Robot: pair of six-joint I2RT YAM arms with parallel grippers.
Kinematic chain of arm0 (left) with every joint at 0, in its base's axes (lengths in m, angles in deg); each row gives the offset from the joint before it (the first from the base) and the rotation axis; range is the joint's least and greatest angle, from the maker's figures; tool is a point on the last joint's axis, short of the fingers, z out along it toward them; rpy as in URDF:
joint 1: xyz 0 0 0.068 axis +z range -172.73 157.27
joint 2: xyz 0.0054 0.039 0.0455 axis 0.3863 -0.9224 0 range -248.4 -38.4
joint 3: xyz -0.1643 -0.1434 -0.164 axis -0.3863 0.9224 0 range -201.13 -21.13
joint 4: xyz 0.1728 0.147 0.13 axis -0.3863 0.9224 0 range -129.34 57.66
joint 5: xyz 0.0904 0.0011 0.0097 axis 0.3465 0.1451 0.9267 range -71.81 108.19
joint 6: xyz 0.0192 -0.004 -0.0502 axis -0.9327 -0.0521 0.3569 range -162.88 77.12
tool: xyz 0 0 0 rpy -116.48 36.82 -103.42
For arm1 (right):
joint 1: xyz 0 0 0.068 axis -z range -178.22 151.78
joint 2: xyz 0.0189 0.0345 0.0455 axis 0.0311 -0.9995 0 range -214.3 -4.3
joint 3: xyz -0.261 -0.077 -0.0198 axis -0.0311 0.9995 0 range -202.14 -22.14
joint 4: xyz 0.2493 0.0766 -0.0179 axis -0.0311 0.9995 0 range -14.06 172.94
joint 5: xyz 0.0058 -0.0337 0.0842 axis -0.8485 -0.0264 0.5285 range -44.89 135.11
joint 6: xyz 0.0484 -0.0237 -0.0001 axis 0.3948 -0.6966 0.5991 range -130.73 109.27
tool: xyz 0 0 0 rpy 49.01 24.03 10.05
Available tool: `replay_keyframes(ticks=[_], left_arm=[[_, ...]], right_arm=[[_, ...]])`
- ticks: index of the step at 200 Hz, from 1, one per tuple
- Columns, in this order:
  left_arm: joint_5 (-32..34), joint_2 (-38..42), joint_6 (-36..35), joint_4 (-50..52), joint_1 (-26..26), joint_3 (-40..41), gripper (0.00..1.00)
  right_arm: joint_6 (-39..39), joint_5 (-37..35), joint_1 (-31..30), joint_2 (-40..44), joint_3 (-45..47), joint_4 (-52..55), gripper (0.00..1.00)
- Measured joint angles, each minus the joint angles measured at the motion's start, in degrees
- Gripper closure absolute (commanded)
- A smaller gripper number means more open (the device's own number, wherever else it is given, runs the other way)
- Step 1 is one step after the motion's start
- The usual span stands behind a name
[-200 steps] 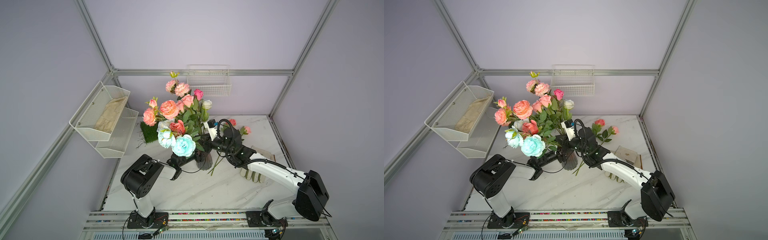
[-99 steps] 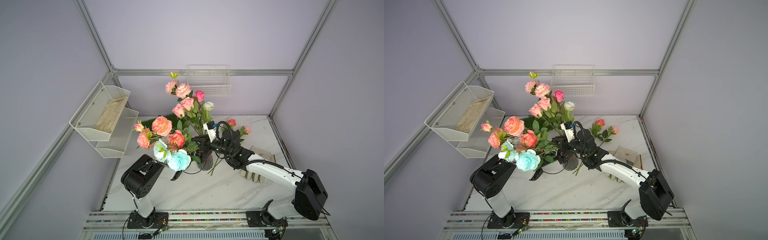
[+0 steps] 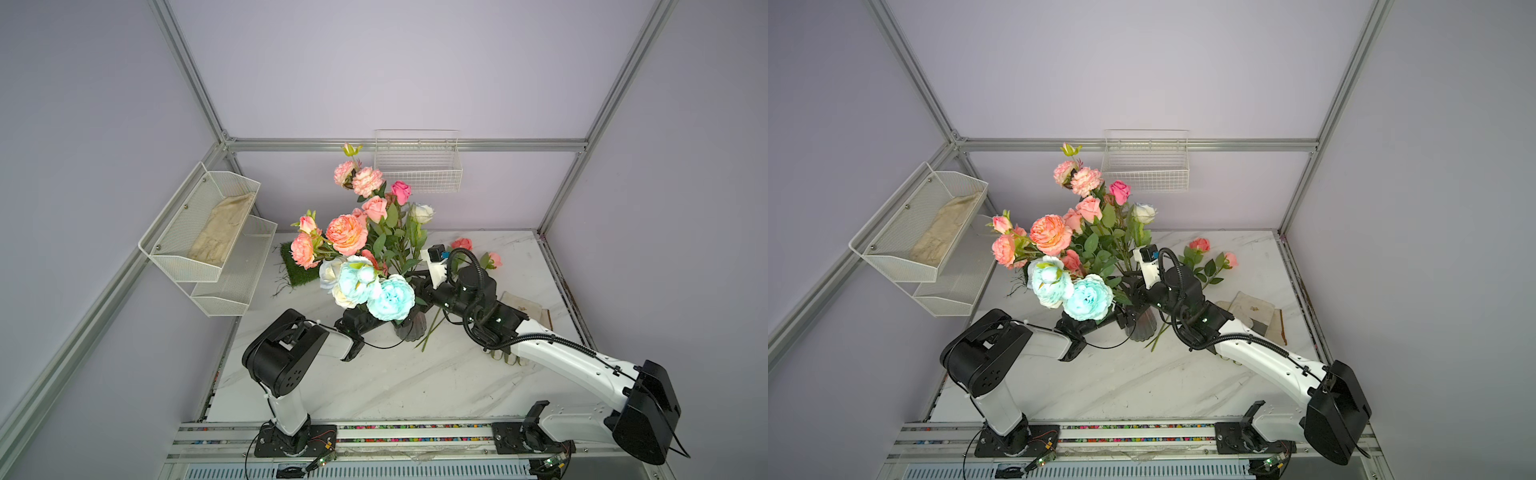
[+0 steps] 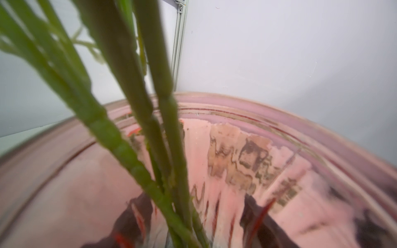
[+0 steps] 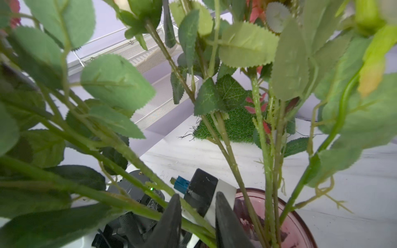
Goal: Pick out pink flowers from the vase
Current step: Pick up the flower from the vase.
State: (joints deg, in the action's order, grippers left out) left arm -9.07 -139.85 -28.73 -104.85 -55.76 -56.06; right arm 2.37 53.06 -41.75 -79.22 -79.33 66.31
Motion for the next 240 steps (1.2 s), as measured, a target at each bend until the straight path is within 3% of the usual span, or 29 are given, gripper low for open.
replay_keyframes(ticks=[56,112,141,163,183,240], left_arm=[[-0.02,-0.02,0.00,0.02,0.00,0.00,1.00],[-0.07,0.00,-0.02,0.31,0.00,0.00,1.00],[-0.15,0.00,-0.04,0.50,0.00,0.00,1.00],[-0.26,0.00,-0.20,0.52,0.00,0.00,1.00],[-0.48,0.02,-0.33,0.52,0.02,0.02,1.00],[-0.90,0.04,-0.90,0.72,0.00,0.02,1.00]], right_arm=[[-3.56,-3.93,0.02,-7.72,-4.74,0.83,0.63],[-5.07,-5.64,0.02,-11.28,-7.28,-0.28,0.65],[-5.25,-6.29,0.02,-12.35,-7.72,-1.55,0.71],[-5.90,-6.93,0.02,-12.83,-7.91,-2.23,0.88],[-6.99,-7.98,0.31,-13.11,-7.91,-2.34,0.97],[-7.19,-8.98,0.63,-9.57,-6.23,-2.03,0.97]])
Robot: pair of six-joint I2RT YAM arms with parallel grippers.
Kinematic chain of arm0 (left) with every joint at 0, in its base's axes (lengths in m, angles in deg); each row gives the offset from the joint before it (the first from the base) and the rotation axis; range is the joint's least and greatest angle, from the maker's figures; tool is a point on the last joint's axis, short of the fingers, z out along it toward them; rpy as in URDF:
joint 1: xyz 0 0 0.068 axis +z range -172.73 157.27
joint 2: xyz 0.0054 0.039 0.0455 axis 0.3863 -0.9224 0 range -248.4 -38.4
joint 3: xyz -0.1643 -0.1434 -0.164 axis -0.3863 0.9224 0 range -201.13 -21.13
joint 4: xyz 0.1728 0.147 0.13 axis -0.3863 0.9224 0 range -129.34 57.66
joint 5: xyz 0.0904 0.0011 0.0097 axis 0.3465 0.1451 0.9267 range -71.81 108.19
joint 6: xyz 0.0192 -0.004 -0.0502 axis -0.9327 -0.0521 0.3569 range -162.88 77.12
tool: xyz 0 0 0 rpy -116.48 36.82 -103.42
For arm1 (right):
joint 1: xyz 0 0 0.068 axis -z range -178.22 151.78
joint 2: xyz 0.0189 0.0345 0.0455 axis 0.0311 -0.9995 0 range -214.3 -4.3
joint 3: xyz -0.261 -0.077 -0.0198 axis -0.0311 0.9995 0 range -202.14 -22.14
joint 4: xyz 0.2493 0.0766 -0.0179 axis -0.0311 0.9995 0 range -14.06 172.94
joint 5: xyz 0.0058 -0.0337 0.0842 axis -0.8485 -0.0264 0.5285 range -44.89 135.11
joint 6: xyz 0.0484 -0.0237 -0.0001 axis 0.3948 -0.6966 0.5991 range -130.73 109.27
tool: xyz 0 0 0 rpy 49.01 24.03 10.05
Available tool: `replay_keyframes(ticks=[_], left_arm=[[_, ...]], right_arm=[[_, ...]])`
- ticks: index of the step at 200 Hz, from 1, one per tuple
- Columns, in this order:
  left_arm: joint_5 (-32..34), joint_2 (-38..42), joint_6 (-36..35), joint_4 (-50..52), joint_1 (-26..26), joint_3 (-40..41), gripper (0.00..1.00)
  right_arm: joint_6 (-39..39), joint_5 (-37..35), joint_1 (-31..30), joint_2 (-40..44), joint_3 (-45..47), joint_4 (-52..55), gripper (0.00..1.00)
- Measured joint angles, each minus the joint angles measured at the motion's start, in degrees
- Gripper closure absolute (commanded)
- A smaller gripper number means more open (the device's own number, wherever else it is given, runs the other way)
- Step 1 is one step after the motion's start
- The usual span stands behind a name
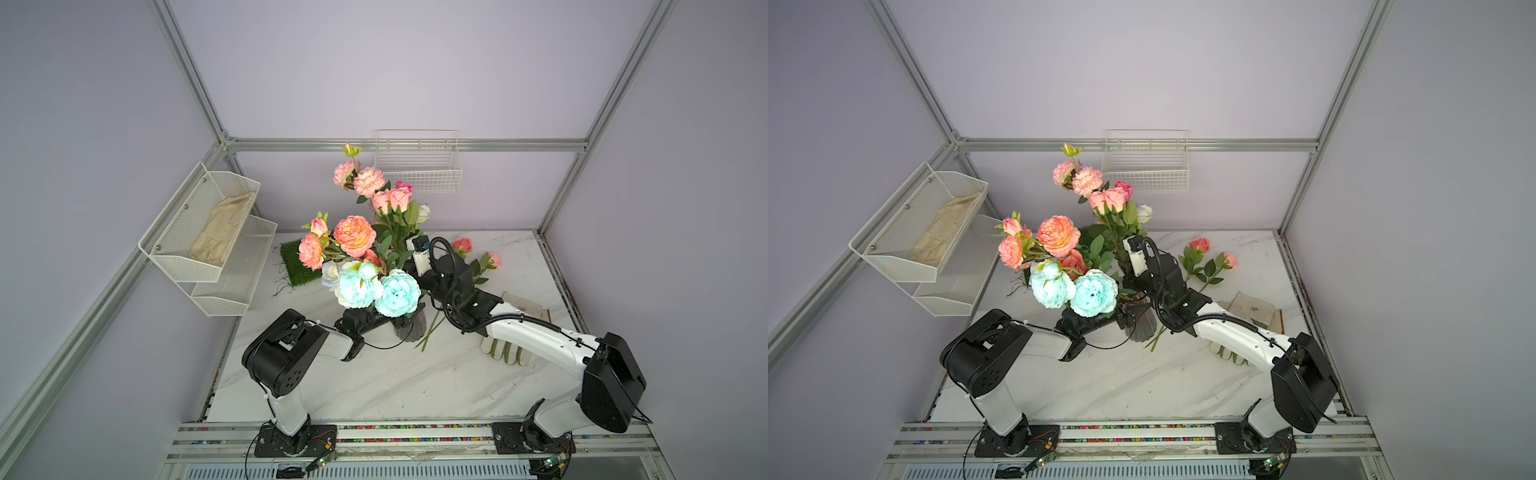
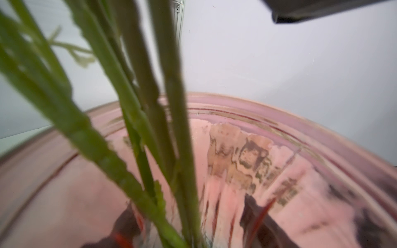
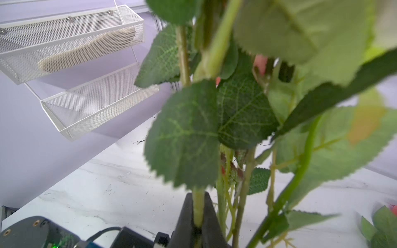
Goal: Pick out pink flowers from the vase
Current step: Pick up the flower from the vase.
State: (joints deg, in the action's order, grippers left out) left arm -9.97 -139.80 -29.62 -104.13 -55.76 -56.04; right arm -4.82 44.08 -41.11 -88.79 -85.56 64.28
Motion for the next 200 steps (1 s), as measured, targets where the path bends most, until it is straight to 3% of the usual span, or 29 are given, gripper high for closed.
replay_keyframes(ticks=[60,97,126,200], left_arm=[[-0.17,0.04,-0.92,0.24,-0.20,0.00,1.00],[-0.17,0.07,-1.53,0.44,-0.42,0.00,1.00],[-0.22,0.07,-1.95,0.63,-0.44,-0.02,1.00],[-0.20,0.07,-1.90,0.85,-0.48,-0.15,1.00]], right_arm=[[0.13,-7.41,1.01,15.15,2.99,1.95,0.98],[2.32,-7.89,7.34,21.73,2.99,2.95,0.98],[5.22,-5.01,10.73,22.18,3.26,2.80,0.98],[10.27,7.32,10.27,13.29,7.04,0.04,0.97]])
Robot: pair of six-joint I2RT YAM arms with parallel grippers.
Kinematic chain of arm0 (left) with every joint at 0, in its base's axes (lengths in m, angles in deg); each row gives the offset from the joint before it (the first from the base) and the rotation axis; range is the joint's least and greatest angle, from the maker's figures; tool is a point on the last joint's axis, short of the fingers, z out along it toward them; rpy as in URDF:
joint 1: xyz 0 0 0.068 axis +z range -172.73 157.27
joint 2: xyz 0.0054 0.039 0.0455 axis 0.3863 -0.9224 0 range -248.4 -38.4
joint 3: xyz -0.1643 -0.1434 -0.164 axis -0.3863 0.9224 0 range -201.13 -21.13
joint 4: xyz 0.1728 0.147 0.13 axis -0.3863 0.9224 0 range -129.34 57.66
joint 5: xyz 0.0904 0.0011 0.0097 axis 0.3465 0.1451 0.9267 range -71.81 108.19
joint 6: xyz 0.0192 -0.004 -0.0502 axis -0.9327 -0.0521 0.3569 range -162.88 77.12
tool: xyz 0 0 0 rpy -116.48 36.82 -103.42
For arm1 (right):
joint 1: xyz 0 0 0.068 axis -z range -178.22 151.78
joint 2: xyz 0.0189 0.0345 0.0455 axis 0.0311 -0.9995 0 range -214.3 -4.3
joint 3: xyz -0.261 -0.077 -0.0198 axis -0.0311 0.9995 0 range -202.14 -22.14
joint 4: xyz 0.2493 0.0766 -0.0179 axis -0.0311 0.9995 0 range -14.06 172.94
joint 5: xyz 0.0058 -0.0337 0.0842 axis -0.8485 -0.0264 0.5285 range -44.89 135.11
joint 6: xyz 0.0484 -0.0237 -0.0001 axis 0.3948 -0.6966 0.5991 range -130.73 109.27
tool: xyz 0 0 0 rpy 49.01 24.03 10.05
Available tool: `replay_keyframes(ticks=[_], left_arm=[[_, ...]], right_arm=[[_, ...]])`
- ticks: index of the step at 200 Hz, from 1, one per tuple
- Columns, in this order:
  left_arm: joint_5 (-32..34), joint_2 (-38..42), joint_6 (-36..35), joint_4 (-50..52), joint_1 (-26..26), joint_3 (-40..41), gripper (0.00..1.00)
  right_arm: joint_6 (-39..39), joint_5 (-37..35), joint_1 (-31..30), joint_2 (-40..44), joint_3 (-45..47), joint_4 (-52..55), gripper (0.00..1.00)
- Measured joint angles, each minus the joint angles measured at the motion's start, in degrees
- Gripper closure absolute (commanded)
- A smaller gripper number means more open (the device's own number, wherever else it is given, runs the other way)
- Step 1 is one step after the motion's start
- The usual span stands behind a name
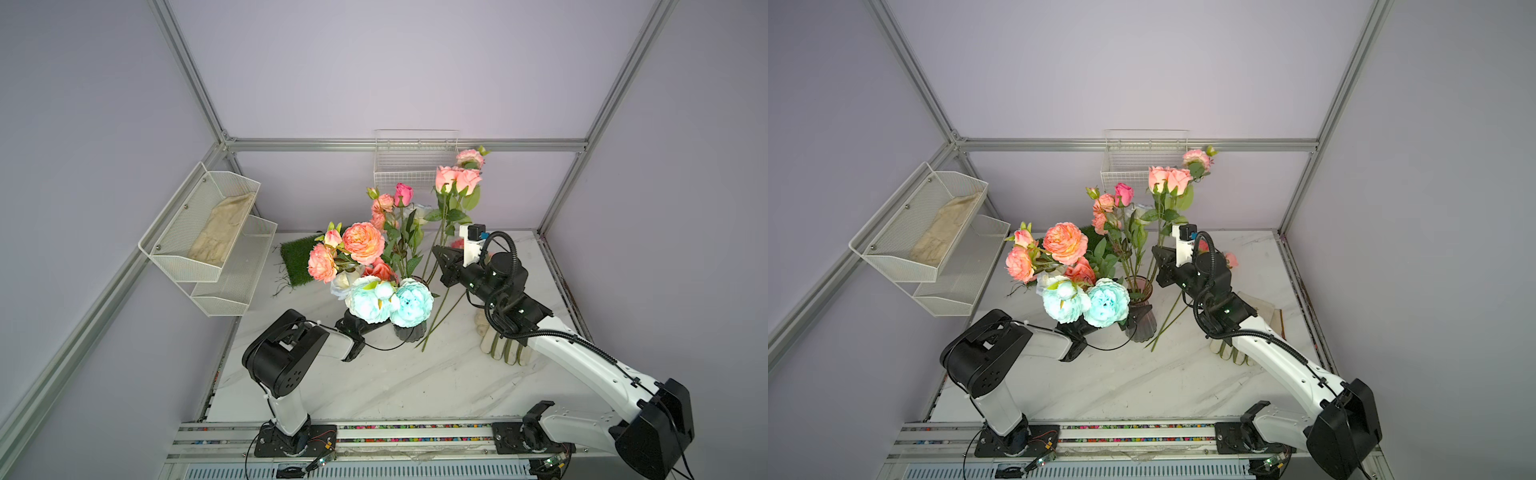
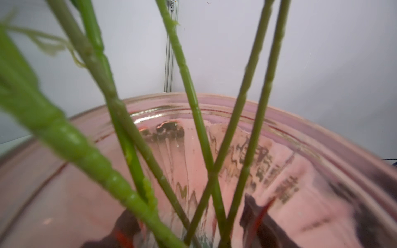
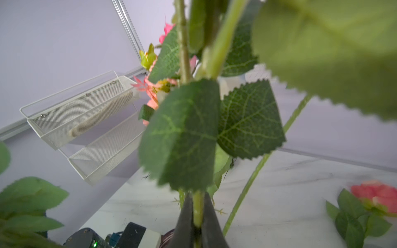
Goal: Pick out pink flowers from the vase
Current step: Pick up the flower from the vase, then place the flower at the center of the board.
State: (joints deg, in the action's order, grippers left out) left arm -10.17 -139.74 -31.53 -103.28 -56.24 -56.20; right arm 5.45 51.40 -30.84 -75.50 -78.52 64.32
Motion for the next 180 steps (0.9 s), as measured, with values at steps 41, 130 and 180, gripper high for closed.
replay_keyframes(ticks=[41,130,180], left_arm=[[0.02,0.00,0.00,0.13,0.00,-0.09,1.00],[0.24,0.00,0.04,0.15,0.00,-0.09,1.00],[0.24,0.00,0.13,0.13,0.00,-0.09,1.00]], right_arm=[[-0.61,1.84,-0.22,-0.07,0.17,-0.07,0.97],[-7.45,-9.18,1.99,13.33,-6.82,9.20,0.97],[-14.10,-32.61,4.57,15.43,-11.41,12.96,0.98]])
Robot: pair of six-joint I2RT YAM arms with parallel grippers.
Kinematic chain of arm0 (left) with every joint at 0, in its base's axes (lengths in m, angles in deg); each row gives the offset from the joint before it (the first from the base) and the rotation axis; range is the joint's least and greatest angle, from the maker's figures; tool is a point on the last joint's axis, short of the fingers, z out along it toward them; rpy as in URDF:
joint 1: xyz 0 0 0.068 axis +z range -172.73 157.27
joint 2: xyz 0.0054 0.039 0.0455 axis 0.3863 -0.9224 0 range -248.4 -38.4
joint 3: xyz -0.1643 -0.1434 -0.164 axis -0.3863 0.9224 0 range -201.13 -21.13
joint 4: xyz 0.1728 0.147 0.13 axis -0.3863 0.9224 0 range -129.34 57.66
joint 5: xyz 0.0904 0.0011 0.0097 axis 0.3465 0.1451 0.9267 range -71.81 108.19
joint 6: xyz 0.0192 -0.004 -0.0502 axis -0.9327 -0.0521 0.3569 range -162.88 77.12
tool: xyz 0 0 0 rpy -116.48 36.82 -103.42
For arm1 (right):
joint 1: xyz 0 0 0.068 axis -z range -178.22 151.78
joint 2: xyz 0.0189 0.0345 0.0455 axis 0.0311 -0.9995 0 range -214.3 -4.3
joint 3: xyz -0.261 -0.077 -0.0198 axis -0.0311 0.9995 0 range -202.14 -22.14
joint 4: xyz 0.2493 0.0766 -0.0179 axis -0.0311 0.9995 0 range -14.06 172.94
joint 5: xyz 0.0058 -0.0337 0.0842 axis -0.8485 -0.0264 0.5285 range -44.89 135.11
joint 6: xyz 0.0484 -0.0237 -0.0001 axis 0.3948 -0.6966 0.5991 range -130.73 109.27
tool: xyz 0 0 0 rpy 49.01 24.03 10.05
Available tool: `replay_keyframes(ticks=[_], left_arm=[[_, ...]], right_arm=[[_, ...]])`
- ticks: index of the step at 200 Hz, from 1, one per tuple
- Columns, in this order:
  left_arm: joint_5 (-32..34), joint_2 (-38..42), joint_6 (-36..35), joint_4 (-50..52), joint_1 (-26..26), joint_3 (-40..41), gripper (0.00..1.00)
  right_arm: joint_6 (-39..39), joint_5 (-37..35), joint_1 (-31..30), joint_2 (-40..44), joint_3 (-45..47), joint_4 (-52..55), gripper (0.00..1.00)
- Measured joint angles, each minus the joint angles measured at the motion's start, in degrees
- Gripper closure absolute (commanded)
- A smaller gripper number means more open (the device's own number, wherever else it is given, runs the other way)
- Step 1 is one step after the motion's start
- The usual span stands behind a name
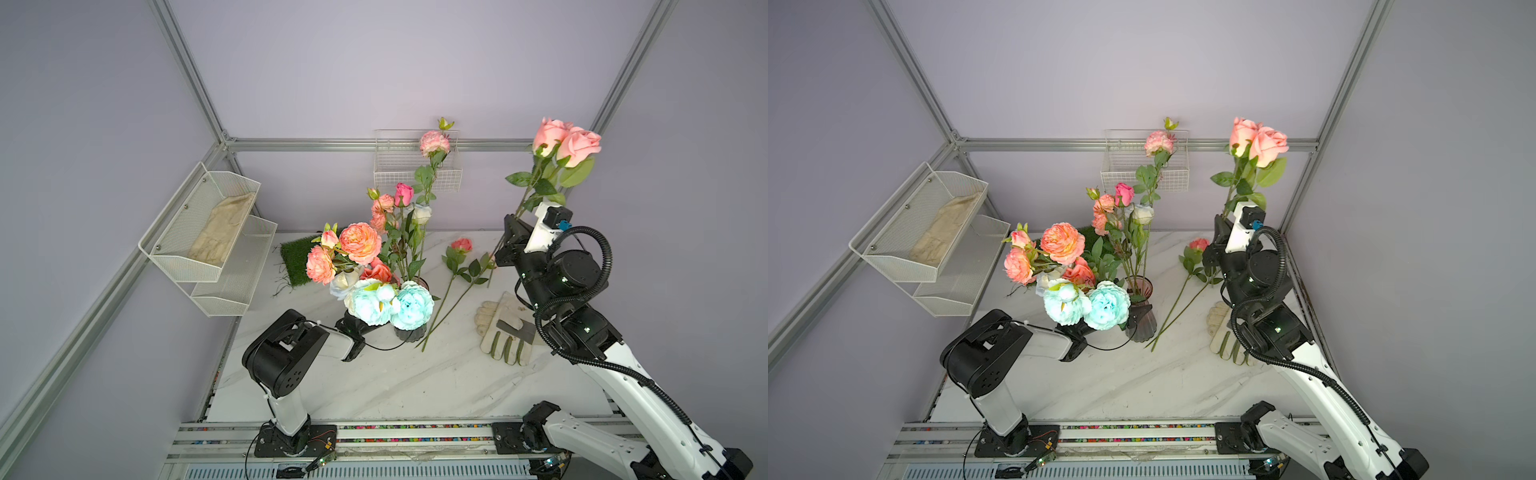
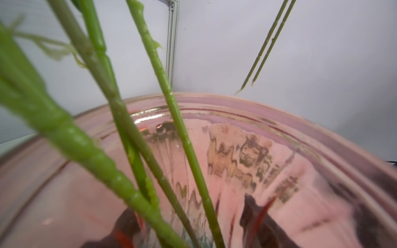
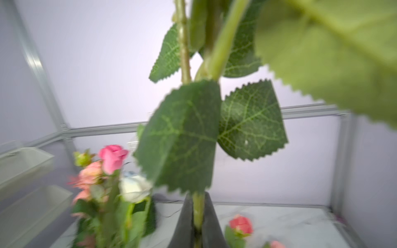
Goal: Pick out pink flowers from the vase
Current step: Place the flower at the center of the board.
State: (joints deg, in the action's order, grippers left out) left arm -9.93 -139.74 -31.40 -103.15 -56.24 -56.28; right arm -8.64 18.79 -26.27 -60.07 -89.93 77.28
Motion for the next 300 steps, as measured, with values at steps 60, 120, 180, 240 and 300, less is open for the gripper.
replay_keyframes(ticks=[60,120,180,240,300], left_arm=[[-0.22,0.00,-0.11,0.22,0.00,-0.11,1.00],[-0.68,0.00,-0.20,1.84,0.00,-1.07,1.00],[-0.72,0.11,-0.37,2.05,0.00,-1.07,1.00],[-0.63,0.24,-0.61,2.36,-0.17,-1.09,1.00],[-0.61,0.28,-1.18,2.43,-0.42,-1.09,1.00]], right_arm=[[11.56,10.71,10.86,-8.94,1.73,6.16,0.98],[28.48,35.47,18.01,-25.29,8.96,6.60,0.97],[37.20,44.28,20.94,-45.83,12.22,-7.63,0.91],[38.60,41.53,20.52,-51.47,12.22,-13.03,0.54],[28.44,44.26,15.69,-29.79,13.29,-12.79,0.56]])
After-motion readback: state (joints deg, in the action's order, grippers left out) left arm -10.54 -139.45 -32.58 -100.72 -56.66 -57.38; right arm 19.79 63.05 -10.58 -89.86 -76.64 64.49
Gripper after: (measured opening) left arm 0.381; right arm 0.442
